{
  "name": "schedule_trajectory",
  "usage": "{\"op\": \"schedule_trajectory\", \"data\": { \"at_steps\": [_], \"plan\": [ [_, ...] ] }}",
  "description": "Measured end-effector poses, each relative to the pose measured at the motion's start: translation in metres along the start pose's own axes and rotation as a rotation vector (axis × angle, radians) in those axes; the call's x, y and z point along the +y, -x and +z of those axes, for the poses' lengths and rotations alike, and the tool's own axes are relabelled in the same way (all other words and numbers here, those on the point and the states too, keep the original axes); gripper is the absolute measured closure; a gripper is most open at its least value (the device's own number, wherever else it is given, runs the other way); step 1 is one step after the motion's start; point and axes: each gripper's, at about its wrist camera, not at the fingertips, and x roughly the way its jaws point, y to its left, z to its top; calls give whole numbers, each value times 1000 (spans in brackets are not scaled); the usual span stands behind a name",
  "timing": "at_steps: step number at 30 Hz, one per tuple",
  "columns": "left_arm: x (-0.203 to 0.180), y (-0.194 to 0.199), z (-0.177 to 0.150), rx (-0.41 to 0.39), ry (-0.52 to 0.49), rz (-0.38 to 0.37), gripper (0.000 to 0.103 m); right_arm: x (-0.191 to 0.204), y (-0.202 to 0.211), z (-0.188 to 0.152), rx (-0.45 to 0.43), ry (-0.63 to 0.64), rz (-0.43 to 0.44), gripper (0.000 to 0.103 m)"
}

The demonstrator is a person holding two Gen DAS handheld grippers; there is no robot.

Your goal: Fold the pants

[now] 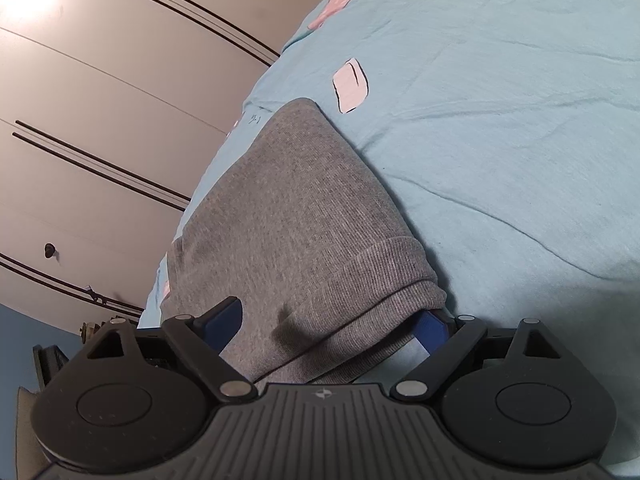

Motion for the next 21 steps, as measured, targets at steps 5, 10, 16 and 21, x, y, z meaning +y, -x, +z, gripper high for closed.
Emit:
{"op": "schedule_trajectory", "data": {
  "at_steps": [5, 10, 16, 21],
  "plan": [
    [2, 17, -6, -67, 11, -30, 88, 1, 1, -1, -5, 2, 2, 13],
    [-5, 57, -10, -193, -27, -44, 89, -1, 9, -1, -27, -14, 34, 13],
    [23, 31, -18, -53, 46, 119, 82, -1, 11, -3, -12, -24, 30, 13],
    [26, 55, -26, -169, 24, 226, 57, 9, 22, -3, 14, 9, -32, 13]
  ]
}}
